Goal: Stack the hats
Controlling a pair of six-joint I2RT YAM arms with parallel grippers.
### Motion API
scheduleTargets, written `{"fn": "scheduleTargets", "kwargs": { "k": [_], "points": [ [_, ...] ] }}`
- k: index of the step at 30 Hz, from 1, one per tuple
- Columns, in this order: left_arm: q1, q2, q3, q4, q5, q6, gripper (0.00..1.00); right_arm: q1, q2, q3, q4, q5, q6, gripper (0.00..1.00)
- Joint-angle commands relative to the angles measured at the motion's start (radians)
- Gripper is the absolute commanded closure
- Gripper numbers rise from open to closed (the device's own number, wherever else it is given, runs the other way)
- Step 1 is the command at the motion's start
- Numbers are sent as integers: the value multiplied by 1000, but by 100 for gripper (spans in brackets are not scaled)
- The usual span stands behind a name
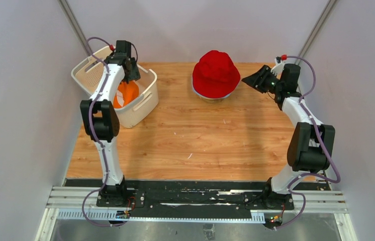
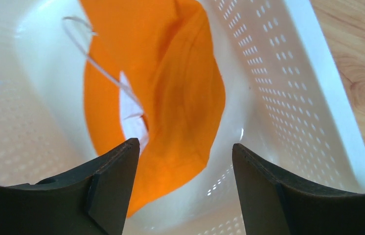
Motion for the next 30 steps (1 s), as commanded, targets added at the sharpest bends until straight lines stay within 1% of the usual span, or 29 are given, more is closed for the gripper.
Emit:
{"fn": "scheduleTargets", "kwargs": {
  "k": [1, 8, 10, 11, 12, 13, 15, 16, 21, 27, 29, 30],
  "points": [
    [-3, 110, 72, -23, 92, -7, 26, 10, 2, 13, -37, 15, -42, 54],
    [-13, 172, 102, -20, 23, 16, 27, 10, 13, 20, -36, 12, -47, 54],
    [-14, 181, 112, -20, -9, 29, 30, 10, 15, 20, -34, 11, -47, 54],
    [-14, 184, 117, -19, -23, 35, 35, 10, 15, 20, -34, 11, -47, 54],
    [-16, 181, 121, -17, -34, 42, 45, 10, 15, 20, -34, 11, -48, 54],
    [-16, 175, 124, -8, -46, 49, 61, 10, 12, 20, -34, 11, -49, 54],
    [-18, 148, 121, 11, -66, 58, 90, 10, 9, 20, -37, 12, -49, 54],
    [-19, 130, 112, 26, -78, 60, 99, 10, 7, 22, -37, 12, -52, 54],
    [-39, 21, 103, 45, -110, 71, 100, 12, -3, 21, -46, 20, -60, 54],
    [-88, -166, 118, 86, -157, 115, 100, 31, -6, 29, -57, 23, -74, 54],
    [-94, -210, 135, 107, -135, 126, 100, 42, -8, 35, -66, 30, -84, 54],
    [-94, -229, 146, 116, -99, 128, 100, 46, -9, 38, -71, 31, -89, 54]
  ]
}}
